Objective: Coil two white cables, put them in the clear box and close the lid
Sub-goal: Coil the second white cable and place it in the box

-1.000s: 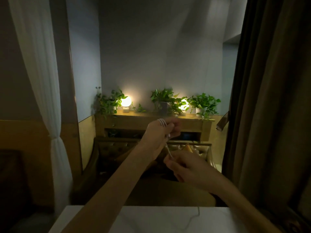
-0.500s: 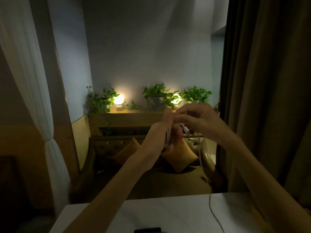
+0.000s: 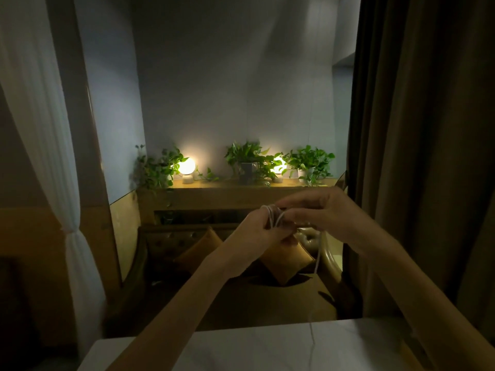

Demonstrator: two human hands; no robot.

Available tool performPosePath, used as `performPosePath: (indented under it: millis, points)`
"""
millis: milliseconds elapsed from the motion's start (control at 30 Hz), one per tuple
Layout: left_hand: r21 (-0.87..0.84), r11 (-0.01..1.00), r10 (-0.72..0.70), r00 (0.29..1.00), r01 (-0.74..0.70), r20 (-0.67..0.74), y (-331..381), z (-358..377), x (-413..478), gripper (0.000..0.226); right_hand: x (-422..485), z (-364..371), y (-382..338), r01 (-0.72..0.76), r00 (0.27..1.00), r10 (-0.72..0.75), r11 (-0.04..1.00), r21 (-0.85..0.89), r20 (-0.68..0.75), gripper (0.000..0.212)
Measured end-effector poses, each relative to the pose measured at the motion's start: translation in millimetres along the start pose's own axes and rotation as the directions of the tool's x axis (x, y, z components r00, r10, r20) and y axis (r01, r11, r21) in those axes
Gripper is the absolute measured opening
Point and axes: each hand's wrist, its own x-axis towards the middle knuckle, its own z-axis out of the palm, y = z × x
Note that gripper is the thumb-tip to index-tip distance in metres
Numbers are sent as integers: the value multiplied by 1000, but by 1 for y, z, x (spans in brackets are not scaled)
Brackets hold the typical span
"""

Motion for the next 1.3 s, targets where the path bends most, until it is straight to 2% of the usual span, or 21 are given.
performPosePath:
  millis: [33,100,167,233,333,433,533,667,833,900,1000,1100,1167,1200,1233,1300]
  points:
    - [-18,1000,14,1000,-14,6,1,1,2,19,0,-1,1,11,1000,-11,1000,-19,2,19]
    - [-73,997,17,1000,-16,17,6,4,7,27,2,2,5,97,989,-112,985,-140,-101,16]
    - [-121,992,-27,998,34,52,11,7,11,32,5,2,9,214,932,-301,907,-363,-202,15]
    - [-156,985,-59,995,72,85,14,9,15,30,9,-3,12,278,879,-426,823,-495,-214,16]
    - [-211,977,-35,999,41,34,16,11,16,33,16,-16,12,227,922,-331,883,-410,-203,15]
    - [-254,967,-12,999,21,36,9,12,20,33,21,-17,13,151,982,-173,962,-227,-76,15]
    - [-295,949,-72,989,108,132,4,9,26,43,22,-11,21,134,985,-151,974,-181,-84,11]
    - [-354,924,-80,978,146,194,-1,6,21,23,22,-8,34,116,991,-122,987,-109,-50,9]
    - [-343,921,-142,979,185,146,-4,12,19,22,25,-7,42,159,984,-170,975,-154,-61,9]
    - [-339,909,-161,956,241,246,1,11,17,21,27,-13,40,150,986,-157,981,-120,-50,8]
    - [-414,861,-116,906,296,407,12,13,14,22,30,-19,37,153,983,-154,988,-24,-102,7]
    - [-496,835,-31,921,238,389,23,9,18,19,27,-1,36,116,984,-77,963,244,-163,30]
    - [-603,765,-4,937,227,349,26,3,24,30,18,28,39,20,990,36,925,380,-139,41]
    - [-680,700,-4,953,219,304,25,-2,29,37,12,42,41,-59,984,115,928,367,-133,40]
    - [-772,609,1,973,183,232,23,-8,36,41,6,54,44,-142,973,190,938,316,-128,37]
    - [-921,383,-7,998,64,66,15,-25,52,41,-9,71,50,-191,980,198,969,158,-32,30]
